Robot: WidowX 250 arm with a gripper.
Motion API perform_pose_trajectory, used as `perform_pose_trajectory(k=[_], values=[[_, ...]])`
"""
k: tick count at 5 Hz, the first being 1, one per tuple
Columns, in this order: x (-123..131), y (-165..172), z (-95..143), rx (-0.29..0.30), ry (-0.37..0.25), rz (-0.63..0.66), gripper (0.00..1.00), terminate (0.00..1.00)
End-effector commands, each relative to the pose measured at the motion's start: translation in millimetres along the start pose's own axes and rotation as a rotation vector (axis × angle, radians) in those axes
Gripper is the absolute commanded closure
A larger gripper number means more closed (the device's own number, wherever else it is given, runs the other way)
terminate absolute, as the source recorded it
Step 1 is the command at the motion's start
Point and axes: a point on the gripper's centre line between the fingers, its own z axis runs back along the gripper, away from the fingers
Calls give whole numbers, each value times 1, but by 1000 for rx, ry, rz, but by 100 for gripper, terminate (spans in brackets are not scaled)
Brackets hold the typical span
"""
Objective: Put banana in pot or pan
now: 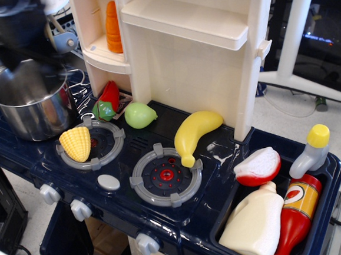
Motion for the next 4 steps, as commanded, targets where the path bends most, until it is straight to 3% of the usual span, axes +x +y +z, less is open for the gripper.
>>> perform_pose_trajectory(k=[1,2,3,4], values=[[16,-71,27,-28,71,130,0,0],[18,-122,28,-51,92,201,0,0],[18,-150,29,-142,136,143,0,0],[24,-134,6,-222,49,141,0,0]])
